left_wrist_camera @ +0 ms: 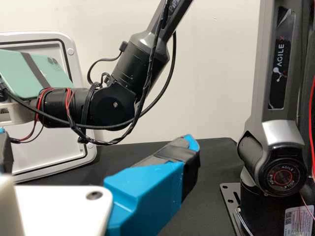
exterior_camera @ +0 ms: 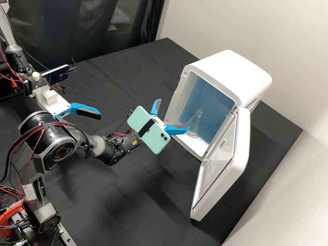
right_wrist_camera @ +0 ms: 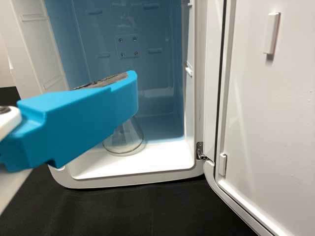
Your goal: Take the flask out of the incubator
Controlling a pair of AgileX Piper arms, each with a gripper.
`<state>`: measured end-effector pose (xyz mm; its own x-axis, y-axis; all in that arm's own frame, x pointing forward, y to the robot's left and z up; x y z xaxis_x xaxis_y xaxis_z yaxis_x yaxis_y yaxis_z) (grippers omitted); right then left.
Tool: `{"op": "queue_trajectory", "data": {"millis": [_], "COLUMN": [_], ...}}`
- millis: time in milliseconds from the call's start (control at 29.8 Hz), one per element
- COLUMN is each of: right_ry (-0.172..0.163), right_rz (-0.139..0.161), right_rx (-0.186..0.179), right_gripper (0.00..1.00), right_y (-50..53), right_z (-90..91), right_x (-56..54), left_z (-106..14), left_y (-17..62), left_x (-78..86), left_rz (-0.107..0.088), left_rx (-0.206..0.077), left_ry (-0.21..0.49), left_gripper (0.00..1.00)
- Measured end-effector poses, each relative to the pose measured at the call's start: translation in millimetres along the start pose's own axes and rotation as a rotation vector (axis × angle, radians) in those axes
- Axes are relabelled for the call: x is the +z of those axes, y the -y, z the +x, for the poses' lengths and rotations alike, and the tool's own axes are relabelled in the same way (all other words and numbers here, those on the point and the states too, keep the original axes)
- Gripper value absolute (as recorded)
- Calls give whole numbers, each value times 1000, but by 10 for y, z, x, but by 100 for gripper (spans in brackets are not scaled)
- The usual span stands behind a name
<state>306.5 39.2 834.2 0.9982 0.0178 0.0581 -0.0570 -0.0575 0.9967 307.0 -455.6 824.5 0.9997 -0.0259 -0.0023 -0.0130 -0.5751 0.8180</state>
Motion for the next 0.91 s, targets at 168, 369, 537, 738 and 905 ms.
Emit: {"op": "queue_trajectory", "data": {"millis": [168, 369, 537, 738, 905], "right_ry": [0, 0, 0, 0, 0], "right_rz": [0, 0, 0, 0, 0], "right_rx": [0, 0, 0, 0, 0], "right_gripper": [100, 100, 100, 100, 100], "right_y": [0, 0, 0, 0, 0], "right_z": [0, 0, 0, 0, 0], "right_x": [0, 0, 0, 0, 0], "left_z": [0, 0, 29, 113, 125], "left_y": [0, 0, 62, 124, 167], "left_x": [0, 0, -21, -197, -446], "left_rz": [0, 0, -1, 0, -5], "left_rx": [0, 0, -19, -36, -53], "left_ry": [0, 0, -7, -60, -137], "left_gripper": [100, 100, 100, 100, 100]}}
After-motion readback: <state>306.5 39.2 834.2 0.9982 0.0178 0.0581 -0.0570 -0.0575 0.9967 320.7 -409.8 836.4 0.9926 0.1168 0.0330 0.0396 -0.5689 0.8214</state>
